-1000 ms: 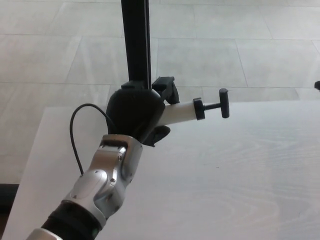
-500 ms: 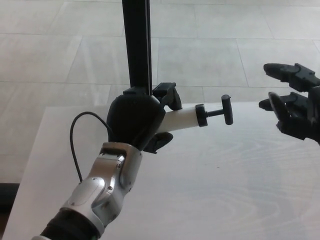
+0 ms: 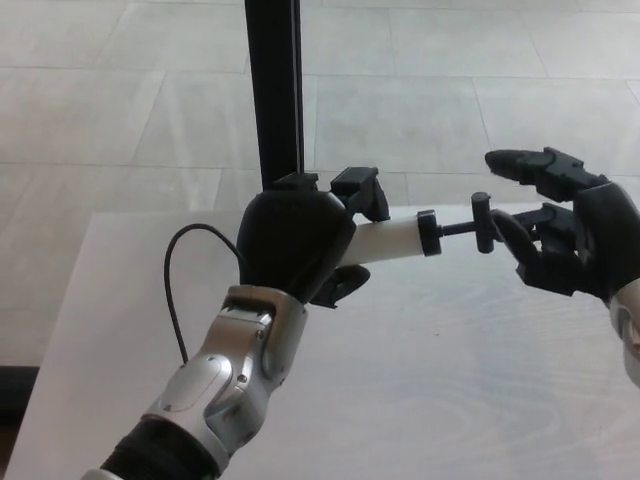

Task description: The robot uses its left hand to lift the air pump kept on the middle of the desk and use the right hand to pull out the handle

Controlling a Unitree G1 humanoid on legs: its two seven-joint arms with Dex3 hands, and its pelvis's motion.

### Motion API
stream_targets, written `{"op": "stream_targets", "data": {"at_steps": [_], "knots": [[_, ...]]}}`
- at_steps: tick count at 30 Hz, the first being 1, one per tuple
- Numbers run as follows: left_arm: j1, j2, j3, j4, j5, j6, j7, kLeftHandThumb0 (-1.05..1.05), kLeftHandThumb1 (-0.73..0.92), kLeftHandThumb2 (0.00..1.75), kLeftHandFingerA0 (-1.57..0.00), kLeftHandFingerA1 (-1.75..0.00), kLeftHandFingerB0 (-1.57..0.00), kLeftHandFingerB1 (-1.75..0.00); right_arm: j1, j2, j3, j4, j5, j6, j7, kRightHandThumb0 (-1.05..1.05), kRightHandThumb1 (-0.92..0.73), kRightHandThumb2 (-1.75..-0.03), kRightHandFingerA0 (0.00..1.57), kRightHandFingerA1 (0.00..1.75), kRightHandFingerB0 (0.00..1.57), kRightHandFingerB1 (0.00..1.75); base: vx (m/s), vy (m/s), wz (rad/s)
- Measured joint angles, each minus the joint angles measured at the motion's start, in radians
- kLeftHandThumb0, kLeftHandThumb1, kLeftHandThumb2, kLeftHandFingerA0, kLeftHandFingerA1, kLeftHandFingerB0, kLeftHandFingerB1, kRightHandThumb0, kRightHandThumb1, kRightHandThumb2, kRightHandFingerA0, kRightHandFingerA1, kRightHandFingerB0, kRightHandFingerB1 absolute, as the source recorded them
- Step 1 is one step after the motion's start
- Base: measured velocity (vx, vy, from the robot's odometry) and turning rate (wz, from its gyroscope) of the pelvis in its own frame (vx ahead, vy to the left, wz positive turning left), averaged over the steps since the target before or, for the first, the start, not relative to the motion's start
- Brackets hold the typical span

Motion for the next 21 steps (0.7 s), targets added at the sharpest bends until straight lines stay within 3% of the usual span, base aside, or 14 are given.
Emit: {"op": "stream_targets", "data": {"at_steps": [2,5,7,8,9,11,12,13,17,19,20,21], "knots": [[-0.009,-0.006,0.003,-0.002,0.002,0.004,0.003,-0.11,0.64,0.69,-0.78,-1.66,-0.67,-1.33,0.000,0.000,0.013,0.011,-0.015,0.005,0.000,-0.44,-0.64,-0.59,0.57,0.93,0.45,0.40,0.00,0.000,0.00],[-0.017,-0.015,0.008,-0.014,0.003,0.009,0.002,-0.08,0.63,0.67,-0.81,-1.75,-0.61,-1.49,0.000,0.000,0.029,0.022,-0.034,0.010,0.000,-0.50,-0.63,-0.59,0.60,0.85,0.44,0.41,0.00,0.000,0.00],[-0.022,-0.020,0.010,-0.019,0.003,0.012,0.002,-0.16,0.61,0.65,-0.76,-1.71,-0.73,-1.29,-0.001,0.000,0.038,0.026,-0.046,0.013,0.000,-0.50,-0.63,-0.59,0.61,0.82,0.44,0.41,0.00,0.000,0.00],[-0.024,-0.023,0.010,-0.023,0.003,0.013,0.002,-0.16,0.61,0.65,-0.76,-1.71,-0.73,-1.29,-0.001,0.000,0.042,0.027,-0.053,0.014,0.000,-0.50,-0.63,-0.59,0.61,0.82,0.44,0.41,0.00,0.000,0.00],[-0.027,-0.027,0.010,-0.027,0.004,0.016,0.002,-0.18,0.62,0.64,-0.77,-1.66,-0.80,-1.07,-0.001,0.000,0.045,0.028,-0.059,0.015,0.000,-0.49,-0.62,-0.59,0.61,0.86,0.44,0.41,0.00,0.000,0.00],[-0.030,-0.031,0.012,-0.034,0.004,0.022,0.001,-0.18,0.64,0.63,-0.75,-1.67,-0.74,-1.23,-0.002,0.000,0.048,0.028,-0.072,0.020,0.000,-0.49,-0.60,-0.59,0.61,0.93,0.44,0.45,0.00,0.000,0.00],[-0.031,-0.033,0.012,-0.037,0.005,0.025,-0.001,-0.18,0.64,0.63,-0.75,-1.67,-0.74,-1.23,-0.002,0.000,0.049,0.029,-0.076,0.020,0.000,-0.49,-0.60,-0.59,0.61,0.93,0.44,0.45,0.00,0.000,0.00],[-0.032,-0.034,0.011,-0.041,0.005,0.029,-0.002,-0.21,0.62,0.59,-0.75,-1.59,-0.79,-1.06,-0.002,0.000,0.048,0.030,-0.078,0.020,0.000,-0.44,-0.63,-0.59,0.67,0.93,0.49,0.44,0.00,0.000,0.00],[-0.035,-0.035,0.002,-0.051,0.010,0.038,-0.005,-0.22,0.62,0.60,-0.75,-1.59,-0.79,-1.11,-0.005,0.003,0.043,0.049,-0.093,0.011,-0.009,-0.38,-0.67,-0.59,0.76,0.91,0.54,0.47,0.00,0.000,0.00],[-0.035,-0.035,-0.005,-0.051,0.011,0.038,-0.005,-0.21,0.62,0.67,-0.79,-1.48,-0.86,-0.74,-0.007,0.006,0.037,0.057,-0.099,0.001,-0.015,-0.30,-0.72,-0.60,0.97,1.18,0.67,0.57,0.00,0.000,0.00],[-0.035,-0.035,-0.008,-0.051,0.011,0.038,-0.005,-0.21,0.62,0.67,-0.79,-1.48,-0.86,-0.74,-0.007,0.010,0.031,0.061,-0.102,-0.005,-0.020,-0.30,-0.72,-0.60,0.97,1.18,0.67,0.57,0.00,0.000,0.00],[-0.035,-0.035,-0.011,-0.051,0.011,0.039,-0.005,-0.19,0.64,0.66,-0.82,-1.37,-0.85,-0.68,-0.007,0.014,0.026,0.063,-0.104,-0.009,-0.025,-0.29,-0.73,-0.62,0.98,1.28,0.71,0.61,0.00,0.000,0.00]]}}
